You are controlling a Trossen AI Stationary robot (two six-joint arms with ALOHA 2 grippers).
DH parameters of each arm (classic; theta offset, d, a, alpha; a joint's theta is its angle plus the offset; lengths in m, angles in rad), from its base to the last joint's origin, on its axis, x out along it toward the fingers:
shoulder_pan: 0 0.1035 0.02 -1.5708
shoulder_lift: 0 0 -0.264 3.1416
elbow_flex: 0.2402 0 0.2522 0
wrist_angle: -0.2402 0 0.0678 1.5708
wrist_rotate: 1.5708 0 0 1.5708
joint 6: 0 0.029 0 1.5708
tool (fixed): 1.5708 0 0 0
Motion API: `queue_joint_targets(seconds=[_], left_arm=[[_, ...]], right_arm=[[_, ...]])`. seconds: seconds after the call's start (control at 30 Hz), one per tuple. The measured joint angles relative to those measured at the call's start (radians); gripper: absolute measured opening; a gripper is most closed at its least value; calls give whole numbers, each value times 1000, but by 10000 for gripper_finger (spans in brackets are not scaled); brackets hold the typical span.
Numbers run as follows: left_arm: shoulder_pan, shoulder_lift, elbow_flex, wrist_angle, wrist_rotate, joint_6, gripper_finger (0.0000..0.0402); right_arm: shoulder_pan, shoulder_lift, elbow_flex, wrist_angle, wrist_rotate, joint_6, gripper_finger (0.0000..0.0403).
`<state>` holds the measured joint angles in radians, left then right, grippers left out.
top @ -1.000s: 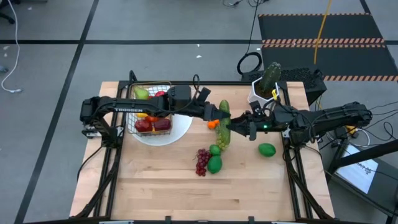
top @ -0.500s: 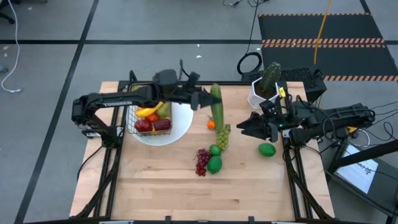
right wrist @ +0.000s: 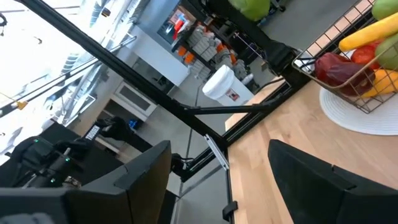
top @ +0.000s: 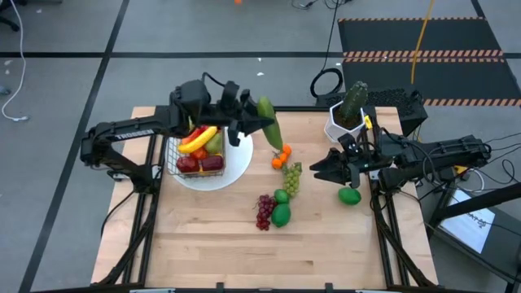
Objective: Build produce basket
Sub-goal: Put the green cucumber into the wire basket
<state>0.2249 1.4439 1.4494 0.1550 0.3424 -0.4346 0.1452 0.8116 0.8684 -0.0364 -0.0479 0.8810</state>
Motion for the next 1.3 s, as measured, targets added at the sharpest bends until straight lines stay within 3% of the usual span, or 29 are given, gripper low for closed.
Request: queue_joint_targets(seconds=[0.47,0.8,1.03,1.3], left_arm=[[-19,-19,0,4,-1,274,175],[-47,-19,0,2,-1,275,175],[-68,-19,0,-2,-1,217,175],[-91,-19,0,-51,2,-76,175]], right_arm=[[0,0,0,1,5,-4,262],[1,0,0,0,30,-3,262],[1,0,0,-5,29,-3,262],[1,1,0,-67,25,21,262]])
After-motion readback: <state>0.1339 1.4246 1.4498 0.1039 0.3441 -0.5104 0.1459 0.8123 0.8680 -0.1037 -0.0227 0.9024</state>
